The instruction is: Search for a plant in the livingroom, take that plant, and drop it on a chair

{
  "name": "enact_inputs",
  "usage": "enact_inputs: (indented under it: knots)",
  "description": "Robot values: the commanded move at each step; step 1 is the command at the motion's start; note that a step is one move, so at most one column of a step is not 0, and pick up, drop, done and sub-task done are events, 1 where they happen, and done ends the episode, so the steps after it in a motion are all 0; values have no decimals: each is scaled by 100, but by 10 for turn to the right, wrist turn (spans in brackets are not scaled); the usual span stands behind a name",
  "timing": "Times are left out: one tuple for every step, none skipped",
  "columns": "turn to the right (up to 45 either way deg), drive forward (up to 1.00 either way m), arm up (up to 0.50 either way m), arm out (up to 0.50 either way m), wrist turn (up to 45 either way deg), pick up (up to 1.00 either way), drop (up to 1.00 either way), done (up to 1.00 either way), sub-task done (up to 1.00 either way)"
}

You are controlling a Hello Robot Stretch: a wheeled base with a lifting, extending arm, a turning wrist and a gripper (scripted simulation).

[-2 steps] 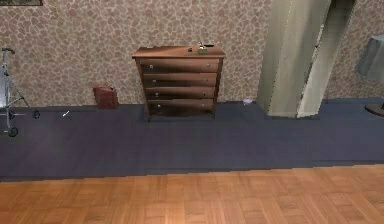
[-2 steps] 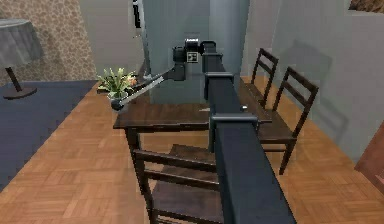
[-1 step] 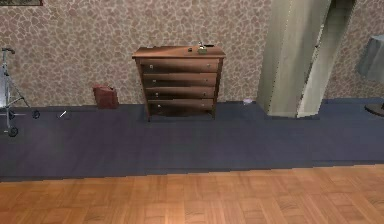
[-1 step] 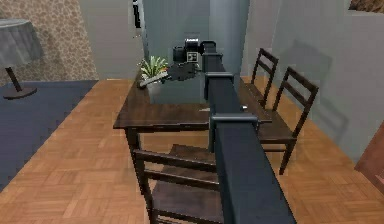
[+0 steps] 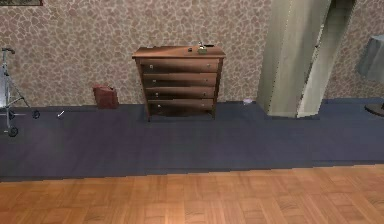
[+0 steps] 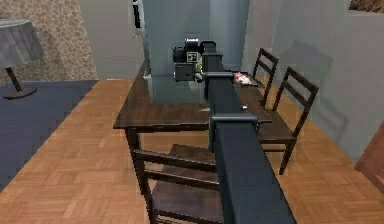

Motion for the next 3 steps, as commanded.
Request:
enact_inputs:
  knots:
    - [0,0,-34,0,0,0,0,0,0]
    - [0,0,-50,0,0,0,0,0,0]
    - [0,0,0,0,0,0,100,0,0]
